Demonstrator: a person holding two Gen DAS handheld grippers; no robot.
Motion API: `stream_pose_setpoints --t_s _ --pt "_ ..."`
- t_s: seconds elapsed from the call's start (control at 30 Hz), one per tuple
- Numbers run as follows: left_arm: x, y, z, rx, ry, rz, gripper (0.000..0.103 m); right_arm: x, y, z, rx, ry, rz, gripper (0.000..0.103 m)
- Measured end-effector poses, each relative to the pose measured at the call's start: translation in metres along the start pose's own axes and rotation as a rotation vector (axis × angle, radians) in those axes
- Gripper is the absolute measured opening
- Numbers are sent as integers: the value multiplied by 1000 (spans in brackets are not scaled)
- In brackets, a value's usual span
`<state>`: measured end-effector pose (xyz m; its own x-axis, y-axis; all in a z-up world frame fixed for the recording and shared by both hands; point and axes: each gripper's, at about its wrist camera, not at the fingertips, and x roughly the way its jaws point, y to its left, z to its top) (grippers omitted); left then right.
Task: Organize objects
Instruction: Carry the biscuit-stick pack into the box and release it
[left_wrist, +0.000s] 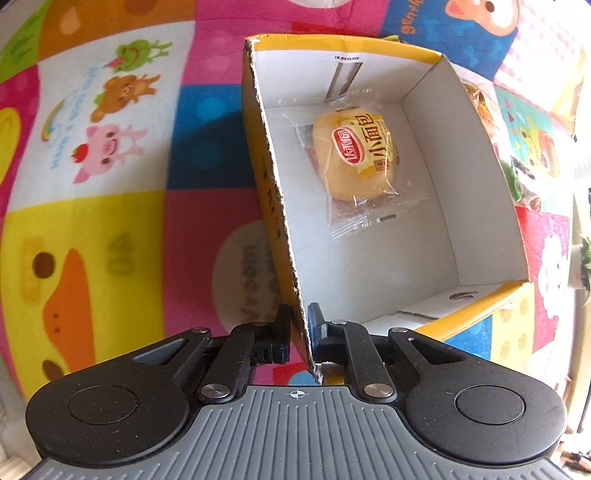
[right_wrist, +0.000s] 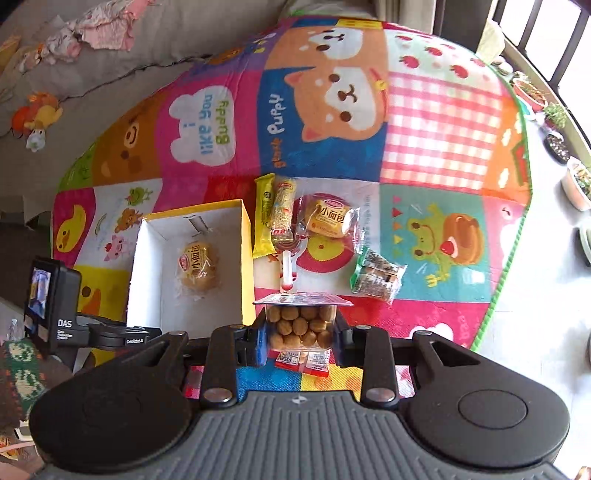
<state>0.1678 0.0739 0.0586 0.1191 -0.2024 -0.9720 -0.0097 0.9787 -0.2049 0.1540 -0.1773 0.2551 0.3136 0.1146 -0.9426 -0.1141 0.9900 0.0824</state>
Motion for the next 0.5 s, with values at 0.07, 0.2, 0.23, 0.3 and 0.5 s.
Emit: stream_pose_setpoints --t_s 0.07,0.2,0.23,0.3,0.5 --pt "0 -1 5 9 1 0 11 -16 5 -3 12 -28 -15 31" --pt "1 5 14 -15 -11 -39 12 -43 12 -13 76 -24 0 31" --pt "1 7 15 -17 -10 -49 12 -48 17 -15 75 -19 -4 31" --pt "0 10 15 -5 -12 -55 12 -55 27 -19 71 -22 -12 31" --pt "0 28 15 -6 -7 -68 12 -56 51 -24 99 6 23 31"
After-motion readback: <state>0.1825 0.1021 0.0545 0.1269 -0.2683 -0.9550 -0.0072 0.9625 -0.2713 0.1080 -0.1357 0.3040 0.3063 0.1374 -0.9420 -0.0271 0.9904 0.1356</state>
